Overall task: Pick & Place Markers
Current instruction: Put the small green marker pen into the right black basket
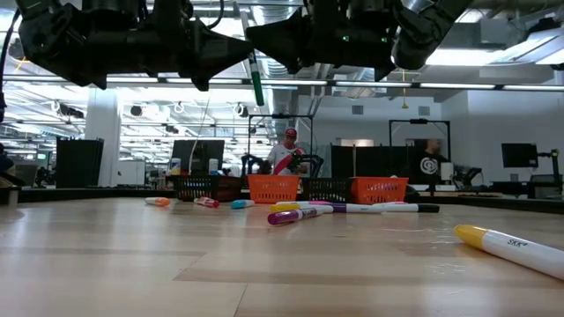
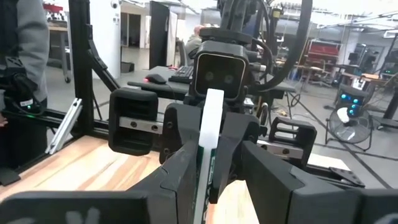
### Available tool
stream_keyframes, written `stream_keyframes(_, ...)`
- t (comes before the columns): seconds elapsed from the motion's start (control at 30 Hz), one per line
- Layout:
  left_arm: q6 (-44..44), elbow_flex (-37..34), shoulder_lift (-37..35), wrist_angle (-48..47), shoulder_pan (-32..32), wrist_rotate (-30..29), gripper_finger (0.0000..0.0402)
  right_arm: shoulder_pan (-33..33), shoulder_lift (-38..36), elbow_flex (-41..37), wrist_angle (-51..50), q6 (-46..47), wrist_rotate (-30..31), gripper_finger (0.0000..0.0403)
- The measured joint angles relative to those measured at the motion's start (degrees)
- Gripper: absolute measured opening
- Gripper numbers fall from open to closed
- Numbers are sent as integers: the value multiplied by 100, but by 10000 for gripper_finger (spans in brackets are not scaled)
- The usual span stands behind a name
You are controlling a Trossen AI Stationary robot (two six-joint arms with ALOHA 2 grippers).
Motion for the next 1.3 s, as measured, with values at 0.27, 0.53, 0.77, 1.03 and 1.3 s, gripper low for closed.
stream_keyframes(0.27, 0, 0, -2, -44, 0, 6, 39, -11, 0, 0, 4, -75, -5, 118)
stream_keyframes(0.53, 0, 0, -2, -48, -2, 20, 39, 35, 0, 0, 4, -256, 1, 117)
stream_keyframes(0.77, 0, 0, -2, -48, 0, -1, 42, 22, 0, 0, -4, -256, -12, 72)
stream_keyframes(1.03, 0, 0, -4, -66, 0, 5, 41, 29, 0, -2, -22, -404, -154, 7)
stream_keyframes(1.3, 0, -2, -4, -98, -2, 12, 48, 19, -2, -2, -128, -404, -150, 2)
